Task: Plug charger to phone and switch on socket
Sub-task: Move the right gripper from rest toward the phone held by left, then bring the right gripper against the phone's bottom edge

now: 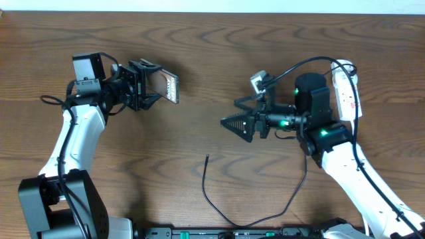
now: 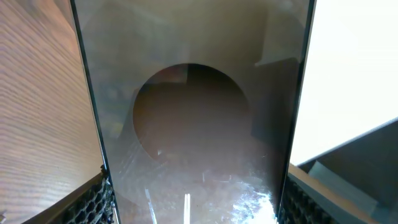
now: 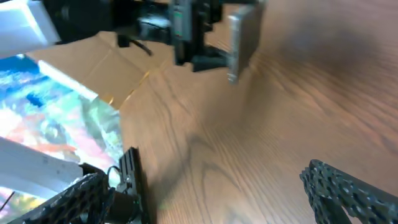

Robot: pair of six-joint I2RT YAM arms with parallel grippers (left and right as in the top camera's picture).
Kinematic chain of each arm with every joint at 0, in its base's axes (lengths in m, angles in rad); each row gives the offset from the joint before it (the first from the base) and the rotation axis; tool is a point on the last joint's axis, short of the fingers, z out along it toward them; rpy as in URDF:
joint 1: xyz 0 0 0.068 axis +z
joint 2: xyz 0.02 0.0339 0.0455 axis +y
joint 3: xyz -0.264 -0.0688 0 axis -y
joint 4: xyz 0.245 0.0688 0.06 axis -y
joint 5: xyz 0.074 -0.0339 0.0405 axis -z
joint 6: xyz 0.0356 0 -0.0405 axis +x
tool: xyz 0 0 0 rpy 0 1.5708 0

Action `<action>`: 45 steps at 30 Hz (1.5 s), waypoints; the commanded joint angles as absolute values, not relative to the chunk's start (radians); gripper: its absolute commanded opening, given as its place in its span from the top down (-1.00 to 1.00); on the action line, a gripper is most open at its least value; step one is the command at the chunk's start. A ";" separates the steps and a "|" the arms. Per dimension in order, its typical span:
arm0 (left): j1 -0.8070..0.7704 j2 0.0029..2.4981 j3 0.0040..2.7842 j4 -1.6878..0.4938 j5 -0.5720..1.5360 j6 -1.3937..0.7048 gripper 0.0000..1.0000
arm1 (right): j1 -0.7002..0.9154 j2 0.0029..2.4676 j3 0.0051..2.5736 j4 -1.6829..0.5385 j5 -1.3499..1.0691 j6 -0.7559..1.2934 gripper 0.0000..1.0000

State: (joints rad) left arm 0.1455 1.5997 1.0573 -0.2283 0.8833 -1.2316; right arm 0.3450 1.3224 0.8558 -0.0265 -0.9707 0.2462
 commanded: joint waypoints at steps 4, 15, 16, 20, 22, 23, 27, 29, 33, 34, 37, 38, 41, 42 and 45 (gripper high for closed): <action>0.144 1.574 1.097 -0.222 0.841 -1.238 0.85 | 0.370 1.327 0.877 0.041 -0.997 0.225 -0.99; 0.094 1.574 1.097 -0.194 0.775 -1.282 0.86 | 0.431 1.379 0.877 0.099 -1.002 0.156 -0.99; 0.088 1.574 1.097 -0.192 0.768 -1.282 0.86 | 0.431 1.396 0.877 0.113 -1.002 0.156 -0.99; 0.074 1.574 1.097 -0.191 0.747 -1.285 0.85 | 0.431 1.462 0.881 0.204 -1.014 0.205 -0.99; 0.074 1.574 1.097 -0.191 0.747 -1.285 0.86 | 0.431 1.491 0.888 0.240 -1.013 0.226 -0.98; 0.074 1.574 1.097 -0.191 0.747 -1.285 0.86 | 0.431 1.504 0.892 0.253 -1.013 0.232 -0.99; 0.072 1.574 1.097 -0.179 0.747 -1.285 0.86 | 0.431 1.562 0.928 0.258 -1.013 0.231 -0.98; 0.072 1.574 1.097 -0.172 0.747 -1.286 0.86 | 0.432 1.591 0.949 0.260 -1.013 0.228 -0.98; 0.072 1.574 1.097 -0.162 0.747 -1.293 0.86 | 0.432 1.640 0.981 0.297 -1.013 0.228 -0.98; 0.072 1.574 1.097 -0.160 0.747 -1.293 0.87 | 0.432 1.650 0.987 0.305 -1.012 0.228 -0.99; 0.072 1.574 1.097 -0.146 0.747 -1.301 0.85 | 0.432 1.681 1.008 0.315 -1.003 0.232 -0.99; 0.072 1.574 1.097 -0.141 0.747 -1.308 0.86 | 0.433 1.691 1.015 0.316 -0.999 0.231 -0.99; 0.072 1.574 1.097 -0.118 0.747 -1.319 0.86 | 0.435 1.718 1.018 0.353 -0.997 0.236 -0.98; 0.072 1.574 1.097 -0.113 0.747 -1.320 0.85 | 0.436 1.726 1.018 0.373 -0.993 0.245 -0.98; 0.072 1.574 1.097 -0.110 0.746 -1.322 0.86 | 0.443 1.749 1.018 0.443 -0.957 0.297 -0.98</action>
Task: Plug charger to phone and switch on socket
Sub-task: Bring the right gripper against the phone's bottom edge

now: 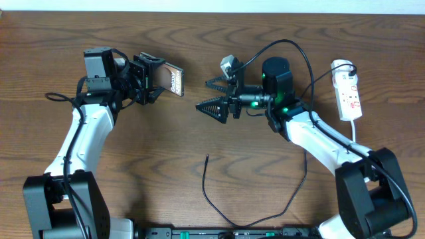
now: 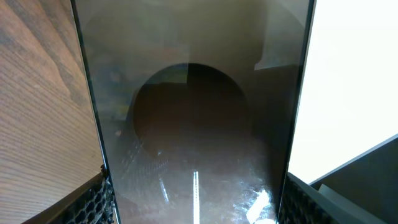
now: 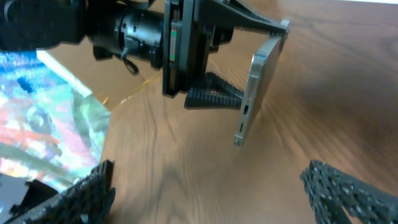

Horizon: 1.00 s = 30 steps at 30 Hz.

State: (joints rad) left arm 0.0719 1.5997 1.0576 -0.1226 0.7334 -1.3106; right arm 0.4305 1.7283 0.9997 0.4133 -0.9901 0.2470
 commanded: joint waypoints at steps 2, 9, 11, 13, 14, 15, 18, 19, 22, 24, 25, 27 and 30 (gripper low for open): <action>0.072 1.574 1.097 -0.110 0.746 -1.322 0.86 | 0.450 1.757 1.018 0.467 -0.896 0.328 -0.99; 0.072 1.574 1.097 -0.110 0.731 -1.322 0.86 | 0.485 1.760 1.018 0.487 -0.732 0.405 -0.98; 0.072 1.574 1.097 -0.110 0.725 -1.322 0.86 | 0.496 1.760 1.018 0.487 -0.702 0.408 -0.98; 0.072 1.574 1.097 -0.109 0.723 -1.322 0.86 | 0.508 1.760 1.018 0.487 -0.677 0.411 -0.98; 0.072 1.574 1.097 -0.110 0.723 -1.322 0.85 | 0.513 1.760 1.018 0.487 -0.668 0.411 -0.99; 0.072 1.574 1.097 -0.110 0.723 -1.322 0.86 | 0.518 1.760 1.018 0.487 -0.660 0.411 -0.99; 0.072 1.574 1.097 -0.110 0.723 -1.322 0.85 | 0.533 1.760 1.018 0.487 -0.632 0.411 -0.98; 0.072 1.574 1.097 -0.110 0.723 -1.322 0.85 | 0.539 1.760 1.018 0.487 -0.622 0.411 -0.99; 0.070 1.574 1.097 -0.110 0.725 -1.322 0.86 | 0.557 1.760 1.018 0.487 -0.584 0.411 -0.98; 0.062 1.574 1.097 -0.110 0.725 -1.323 0.86 | 0.566 1.760 1.018 0.487 -0.562 0.411 -0.99; 0.057 1.574 1.097 -0.110 0.725 -1.323 0.86 | 0.569 1.760 1.018 0.487 -0.554 0.411 -0.99; 0.043 1.574 1.097 -0.110 0.725 -1.323 0.85 | 0.574 1.760 1.018 0.487 -0.548 0.411 -0.99; 0.026 1.574 1.097 -0.109 0.725 -1.323 0.86 | 0.575 1.760 1.018 0.487 -0.548 0.411 -0.98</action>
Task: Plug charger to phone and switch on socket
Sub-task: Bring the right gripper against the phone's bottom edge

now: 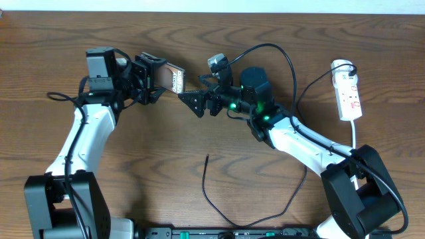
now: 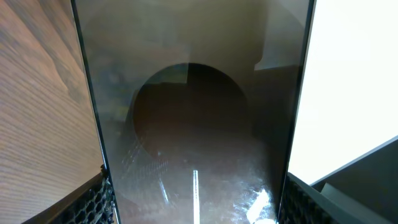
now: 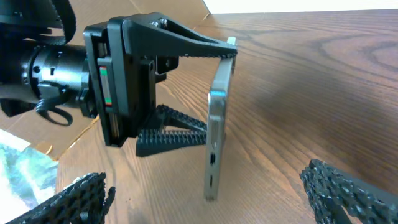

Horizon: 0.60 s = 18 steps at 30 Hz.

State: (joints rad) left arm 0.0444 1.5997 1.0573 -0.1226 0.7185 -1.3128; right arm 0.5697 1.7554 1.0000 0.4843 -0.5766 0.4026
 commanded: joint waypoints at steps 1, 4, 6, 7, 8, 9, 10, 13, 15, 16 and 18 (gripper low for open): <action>0.021 1.574 1.097 -0.110 0.725 -1.323 0.86 | 0.575 1.760 1.018 0.487 -0.548 0.411 -0.99; 0.006 1.574 1.097 -0.109 0.729 -1.323 0.86 | 0.575 1.760 1.018 0.487 -0.548 0.411 -0.98; -0.002 1.574 1.097 -0.109 0.739 -1.323 0.86 | 0.575 1.760 1.018 0.485 -0.547 0.411 -0.99; -0.006 1.574 1.097 -0.108 0.748 -1.323 0.85 | 0.575 1.760 1.018 0.484 -0.541 0.411 -0.98; -0.009 1.574 1.097 -0.105 0.756 -1.323 0.86 | 0.575 1.760 1.018 0.480 -0.533 0.411 -0.99; -0.012 1.574 1.097 -0.105 0.761 -1.323 0.85 | 0.575 1.760 1.018 0.476 -0.527 0.411 -0.98; -0.014 1.574 1.097 -0.102 0.767 -1.322 0.86 | 0.575 1.760 1.018 0.475 -0.525 0.412 -0.99; -0.016 1.573 1.097 -0.094 0.786 -1.323 0.86 | 0.575 1.760 1.018 0.474 -0.525 0.412 -0.99; -0.018 1.573 1.097 -0.086 0.807 -1.331 0.86 | 0.575 1.760 1.018 0.472 -0.519 0.414 -0.98; -0.020 1.573 1.097 -0.086 0.813 -1.336 0.85 | 0.575 1.760 1.018 0.468 -0.505 0.419 -0.98; -0.020 1.573 1.097 -0.077 0.827 -1.338 0.86 | 0.575 1.760 1.018 0.459 -0.487 0.423 -0.98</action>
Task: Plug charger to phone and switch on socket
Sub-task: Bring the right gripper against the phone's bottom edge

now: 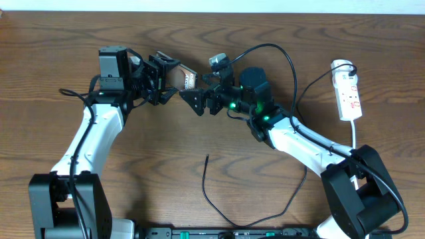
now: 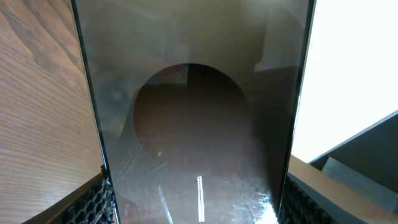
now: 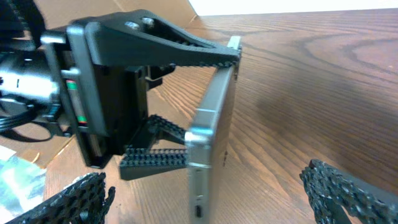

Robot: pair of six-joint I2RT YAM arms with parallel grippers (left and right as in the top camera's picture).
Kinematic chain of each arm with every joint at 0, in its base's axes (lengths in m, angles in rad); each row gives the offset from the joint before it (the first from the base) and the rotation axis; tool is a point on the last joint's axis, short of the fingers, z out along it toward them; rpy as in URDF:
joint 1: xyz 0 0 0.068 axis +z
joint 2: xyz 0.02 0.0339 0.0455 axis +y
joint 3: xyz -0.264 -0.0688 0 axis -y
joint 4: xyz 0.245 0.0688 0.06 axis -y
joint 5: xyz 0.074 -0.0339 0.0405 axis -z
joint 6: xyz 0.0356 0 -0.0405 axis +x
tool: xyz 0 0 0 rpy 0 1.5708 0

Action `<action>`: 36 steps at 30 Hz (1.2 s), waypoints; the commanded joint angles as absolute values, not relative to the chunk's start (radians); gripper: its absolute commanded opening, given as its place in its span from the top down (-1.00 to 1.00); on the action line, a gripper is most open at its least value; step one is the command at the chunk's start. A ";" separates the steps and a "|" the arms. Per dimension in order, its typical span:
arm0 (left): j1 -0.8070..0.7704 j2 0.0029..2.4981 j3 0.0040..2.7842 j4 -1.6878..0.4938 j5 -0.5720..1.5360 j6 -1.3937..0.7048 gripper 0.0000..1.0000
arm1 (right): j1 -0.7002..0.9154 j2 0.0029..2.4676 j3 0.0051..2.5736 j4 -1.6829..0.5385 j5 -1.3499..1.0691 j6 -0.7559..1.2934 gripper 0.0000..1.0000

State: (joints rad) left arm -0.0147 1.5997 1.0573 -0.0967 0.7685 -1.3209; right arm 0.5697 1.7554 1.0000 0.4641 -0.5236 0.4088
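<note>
The phone (image 1: 188,81) is held on edge above the table, with my left gripper (image 1: 166,79) shut on it. Its dark screen (image 2: 193,112) fills the left wrist view between the left gripper (image 2: 196,205) fingers. In the right wrist view the phone (image 3: 208,143) is seen edge-on with its port end (image 3: 198,210) nearest. My right gripper (image 3: 211,199) is open and reaches about that end, clear of it on both sides; overhead it is the right gripper (image 1: 199,93). The black charger cable (image 1: 219,206) lies loose on the table with its free tip (image 1: 207,157). The white socket strip (image 1: 348,89) lies at the far right.
A black cable runs from the right arm over to the socket strip. Cardboard (image 3: 112,18) shows beyond the table's edge in the right wrist view. The charger cable loops along the table's front edge.
My left arm has carried the phone to the right, closer to the right gripper. The phone's end is now nearer and larger between the open right fingers. The right arm has hardly moved.
My left gripper held the phone at the left throughout. The open right gripper was first at mid-table, far from it. Then it was further left and up, then just beside the phone. Now the phone's end sits between its fingers. The cable has not moved.
</note>
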 commanded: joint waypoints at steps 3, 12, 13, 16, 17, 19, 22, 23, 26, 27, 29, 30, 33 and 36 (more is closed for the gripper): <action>-0.020 1.573 1.097 -0.076 0.831 -1.341 0.86 | 0.575 1.760 1.018 0.459 -0.480 0.423 -0.99; -0.061 1.573 1.097 -0.067 0.845 -1.340 0.86 | 0.575 1.760 1.018 0.461 -0.439 0.460 -0.88; -0.065 1.573 1.097 -0.065 0.844 -1.340 0.85 | 0.575 1.760 1.018 0.461 -0.439 0.459 -0.85; -0.075 1.573 1.097 -0.065 0.844 -1.340 0.85 | 0.575 1.760 1.018 0.461 -0.439 0.460 -0.78; -0.076 1.573 1.097 -0.065 0.844 -1.340 0.86 | 0.575 1.760 1.018 0.461 -0.439 0.459 -0.75; -0.078 1.573 1.097 -0.065 0.844 -1.340 0.86 | 0.575 1.760 1.018 0.460 -0.437 0.459 -0.70; -0.078 1.573 1.097 -0.065 0.845 -1.340 0.86 | 0.575 1.760 1.018 0.460 -0.435 0.459 -0.60; -0.080 1.573 1.097 -0.065 0.846 -1.340 0.86 | 0.575 1.760 1.018 0.460 -0.430 0.459 -0.57; -0.086 1.573 1.097 -0.065 0.846 -1.340 0.86 | 0.575 1.760 1.018 0.460 -0.424 0.459 -0.52; -0.091 1.573 1.097 -0.065 0.846 -1.340 0.85 | 0.575 1.760 1.018 0.460 -0.424 0.459 -0.50; -0.099 1.573 1.097 -0.065 0.845 -1.340 0.86 | 0.575 1.760 1.018 0.460 -0.424 0.459 -0.47; -0.105 1.573 1.097 -0.065 0.844 -1.340 0.86 | 0.575 1.760 1.018 0.460 -0.424 0.459 -0.45; -0.113 1.573 1.097 -0.064 0.841 -1.340 0.86 | 0.575 1.760 1.018 0.460 -0.424 0.459 -0.38; -0.118 1.573 1.097 -0.061 0.841 -1.337 0.86 | 0.575 1.760 1.018 0.460 -0.420 0.459 -0.33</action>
